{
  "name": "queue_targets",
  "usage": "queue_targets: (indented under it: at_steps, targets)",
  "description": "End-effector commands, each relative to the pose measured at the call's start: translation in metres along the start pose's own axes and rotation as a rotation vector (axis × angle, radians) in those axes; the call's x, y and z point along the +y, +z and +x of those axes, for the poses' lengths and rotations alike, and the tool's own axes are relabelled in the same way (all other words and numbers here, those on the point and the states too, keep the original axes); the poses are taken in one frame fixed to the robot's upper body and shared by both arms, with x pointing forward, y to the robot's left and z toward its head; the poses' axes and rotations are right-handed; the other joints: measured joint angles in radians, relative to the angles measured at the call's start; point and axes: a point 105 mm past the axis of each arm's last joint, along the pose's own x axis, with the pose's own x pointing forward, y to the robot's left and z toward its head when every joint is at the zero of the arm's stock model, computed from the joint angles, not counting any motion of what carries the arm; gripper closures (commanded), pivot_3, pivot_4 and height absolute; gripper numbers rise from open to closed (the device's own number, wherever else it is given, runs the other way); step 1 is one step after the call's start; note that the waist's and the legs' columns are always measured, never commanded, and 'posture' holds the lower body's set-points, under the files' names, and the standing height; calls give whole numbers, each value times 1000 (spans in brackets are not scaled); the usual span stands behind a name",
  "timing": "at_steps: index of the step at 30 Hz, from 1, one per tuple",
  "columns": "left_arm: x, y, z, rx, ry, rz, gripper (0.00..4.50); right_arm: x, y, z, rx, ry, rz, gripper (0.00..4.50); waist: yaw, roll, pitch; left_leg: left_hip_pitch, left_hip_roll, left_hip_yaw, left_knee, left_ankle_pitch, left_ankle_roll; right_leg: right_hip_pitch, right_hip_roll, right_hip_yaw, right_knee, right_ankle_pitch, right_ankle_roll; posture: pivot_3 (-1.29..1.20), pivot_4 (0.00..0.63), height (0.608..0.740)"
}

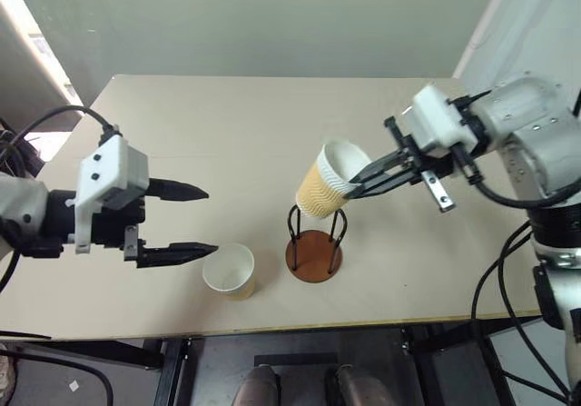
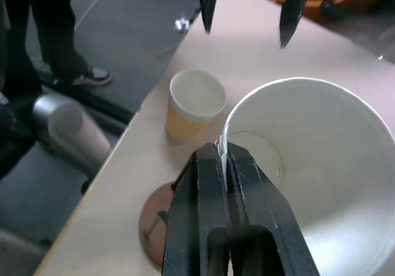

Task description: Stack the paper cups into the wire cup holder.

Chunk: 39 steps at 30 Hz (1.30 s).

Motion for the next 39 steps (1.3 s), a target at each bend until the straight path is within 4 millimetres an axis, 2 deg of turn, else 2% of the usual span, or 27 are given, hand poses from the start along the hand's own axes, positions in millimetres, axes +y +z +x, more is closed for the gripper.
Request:
queue_targets:
  at_steps: [1,3,6,13,16,18,21,24,25,27,29,31,34,39]
  targets:
    - [-1,7,-4,-15,22,33,0,5,4,3,13,29,-28,4484,0,0,0,0,0,0,0,0,0,0,0,0,0,0,0,0,150,740]
    - [-2,7,-4,-16,27,31,0,6,-5,6,54,36,-12,4484,-2,0,0,0,0,0,0,-1,-1,0,0,0,0,0,0,0,150,740]
    - [-2,8,-5,-19,32,29,0,8,-13,10,75,47,3,3898,-3,0,0,0,0,0,0,-1,-1,0,0,0,0,0,0,0,150,740]
    - [-4,7,-6,-17,47,25,0,12,-21,19,84,72,27,1683,-3,0,0,0,0,0,0,-1,-1,0,1,0,1,0,0,0,150,740]
    - [-4,7,-6,-17,51,24,0,13,-18,20,62,78,27,760,-2,0,0,0,1,0,0,-1,-1,0,1,0,1,0,0,0,150,740]
    - [-4,7,-6,-17,53,25,0,3,-17,13,46,28,22,128,-3,0,0,0,0,0,0,-1,-1,0,1,0,1,0,0,0,150,740]
    - [-2,8,-6,-18,59,28,0,-43,-30,-5,78,-205,29,56,-4,0,0,1,1,0,1,-1,-1,0,1,0,2,1,-1,0,150,740]
    - [2,8,-5,-25,84,32,0,-72,-52,-21,119,-347,93,56,-5,0,0,1,1,0,1,-1,-1,-2,1,1,3,2,-4,0,150,740]
    - [3,8,-5,-27,92,35,0,-76,-58,-23,128,-365,109,56,-5,0,0,1,1,-1,0,-1,-1,-3,1,1,4,2,-4,0,150,740]
    - [13,11,-4,-53,150,45,0,-82,-83,-27,220,-406,126,56,2,0,0,1,1,-2,0,-1,-2,-3,1,0,5,2,-5,0,150,740]
    - [20,14,1,-74,180,61,0,-83,-105,-22,250,-411,187,56,5,0,0,1,1,-3,0,-1,-2,-4,1,-1,7,2,-6,0,150,740]
    - [23,15,6,-85,199,72,0,-83,-116,-18,256,-405,220,56,3,0,0,1,1,-2,0,-2,-3,-5,1,-1,8,2,-6,0,150,740]
    - [41,22,11,-139,305,71,0,-83,-142,-11,361,-431,227,56,4,1,0,-1,1,-2,0,-2,-4,-8,1,-1,10,2,-6,0,150,740]
    - [53,19,23,-113,380,94,0,-86,-154,2,411,-443,215,56,0,1,0,-2,1,-2,-1,-1,-8,-10,1,-1,10,2,-6,0,150,740]
